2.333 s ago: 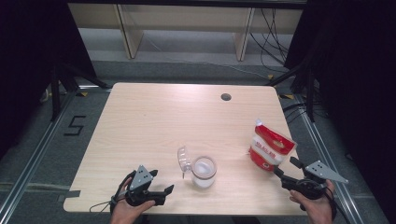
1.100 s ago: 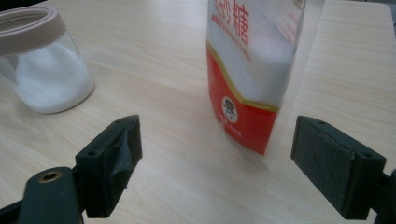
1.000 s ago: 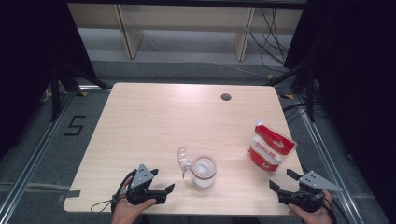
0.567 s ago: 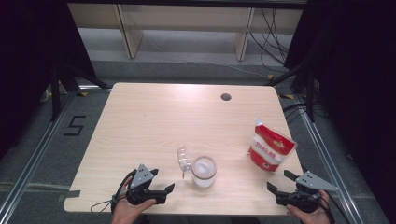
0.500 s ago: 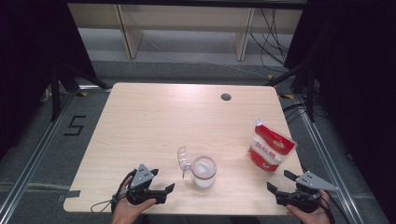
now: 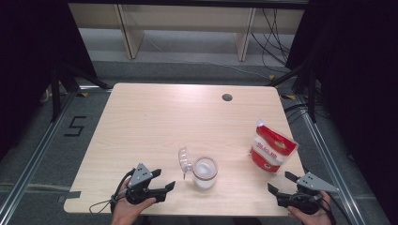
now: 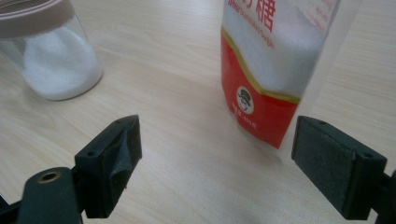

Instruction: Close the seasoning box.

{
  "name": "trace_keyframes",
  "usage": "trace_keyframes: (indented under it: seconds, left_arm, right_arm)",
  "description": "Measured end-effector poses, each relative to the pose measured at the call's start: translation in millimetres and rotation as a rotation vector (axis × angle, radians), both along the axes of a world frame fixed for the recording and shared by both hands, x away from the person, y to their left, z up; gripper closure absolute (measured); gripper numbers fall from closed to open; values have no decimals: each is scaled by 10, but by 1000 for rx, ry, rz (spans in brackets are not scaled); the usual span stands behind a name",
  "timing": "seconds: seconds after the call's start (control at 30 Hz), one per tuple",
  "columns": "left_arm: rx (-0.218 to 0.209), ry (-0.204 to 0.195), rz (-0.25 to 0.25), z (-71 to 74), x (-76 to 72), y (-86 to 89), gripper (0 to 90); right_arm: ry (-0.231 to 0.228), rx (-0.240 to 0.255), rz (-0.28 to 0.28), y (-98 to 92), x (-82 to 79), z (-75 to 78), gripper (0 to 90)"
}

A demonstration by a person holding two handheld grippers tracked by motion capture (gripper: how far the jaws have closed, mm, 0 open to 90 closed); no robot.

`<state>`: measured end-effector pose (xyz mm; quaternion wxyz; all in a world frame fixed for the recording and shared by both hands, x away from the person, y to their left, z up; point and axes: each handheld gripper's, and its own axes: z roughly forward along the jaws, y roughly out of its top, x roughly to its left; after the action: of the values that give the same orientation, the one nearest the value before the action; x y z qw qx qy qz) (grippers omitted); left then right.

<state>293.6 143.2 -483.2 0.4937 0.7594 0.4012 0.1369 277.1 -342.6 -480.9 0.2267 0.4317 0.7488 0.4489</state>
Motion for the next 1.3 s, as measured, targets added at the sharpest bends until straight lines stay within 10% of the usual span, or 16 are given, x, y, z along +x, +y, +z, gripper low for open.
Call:
trace_keyframes:
  seconds: [0.7, 1.3]
  left_arm:
    - [16, -99, -61, 288, 44, -199, 884]
    - [22, -142, -95, 422, 80, -322, 894]
  right_arm:
    - [43, 31, -18, 34, -19, 5, 174]
    - [9, 4, 11, 29, 15, 0, 174]
